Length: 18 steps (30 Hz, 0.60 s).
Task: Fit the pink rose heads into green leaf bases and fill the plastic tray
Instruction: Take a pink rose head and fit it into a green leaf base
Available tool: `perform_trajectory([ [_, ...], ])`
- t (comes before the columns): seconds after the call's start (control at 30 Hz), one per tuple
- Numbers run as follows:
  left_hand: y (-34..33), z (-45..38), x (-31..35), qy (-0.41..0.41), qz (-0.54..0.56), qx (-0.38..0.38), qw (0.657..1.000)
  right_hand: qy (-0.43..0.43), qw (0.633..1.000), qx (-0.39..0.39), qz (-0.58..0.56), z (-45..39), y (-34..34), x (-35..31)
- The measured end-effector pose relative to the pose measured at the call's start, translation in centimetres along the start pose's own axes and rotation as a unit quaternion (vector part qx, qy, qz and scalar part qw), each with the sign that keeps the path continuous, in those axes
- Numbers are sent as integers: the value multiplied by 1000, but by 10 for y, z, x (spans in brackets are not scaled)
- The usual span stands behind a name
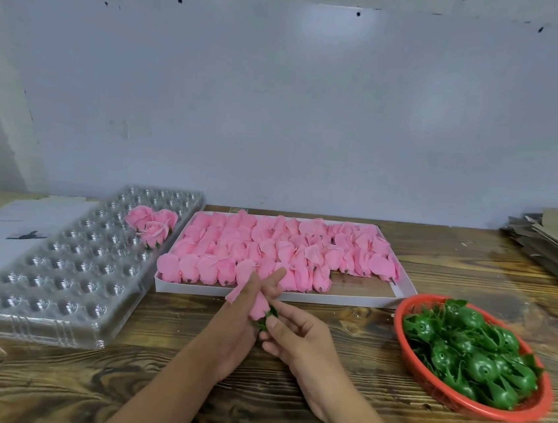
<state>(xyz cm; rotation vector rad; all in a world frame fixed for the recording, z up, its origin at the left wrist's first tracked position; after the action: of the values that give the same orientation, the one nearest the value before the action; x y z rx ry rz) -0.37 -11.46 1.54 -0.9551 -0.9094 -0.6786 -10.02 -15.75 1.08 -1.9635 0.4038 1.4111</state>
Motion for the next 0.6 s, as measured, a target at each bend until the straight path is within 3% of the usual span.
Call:
perform_trajectory([
  [0.37,-4,7,1,7,3,12,1000,17,999,-25,-13,1,-3,-3],
  [0.6,-5,3,2,-17,0,5,1000,26,999,17,-15,-2,5,2],
])
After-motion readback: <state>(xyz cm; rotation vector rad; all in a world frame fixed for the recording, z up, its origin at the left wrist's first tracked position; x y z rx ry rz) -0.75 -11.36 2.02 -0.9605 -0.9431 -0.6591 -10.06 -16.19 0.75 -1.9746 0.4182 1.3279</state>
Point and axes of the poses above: each hand's wrist, its own z-axis away from the middle knuckle, its own y-axis out of the back of the hand, x = y × z, the point moved 7 cm from there along -z, towards the middle knuckle, and after that the axes turned 14 degrees about y, right-handed, at the moved point
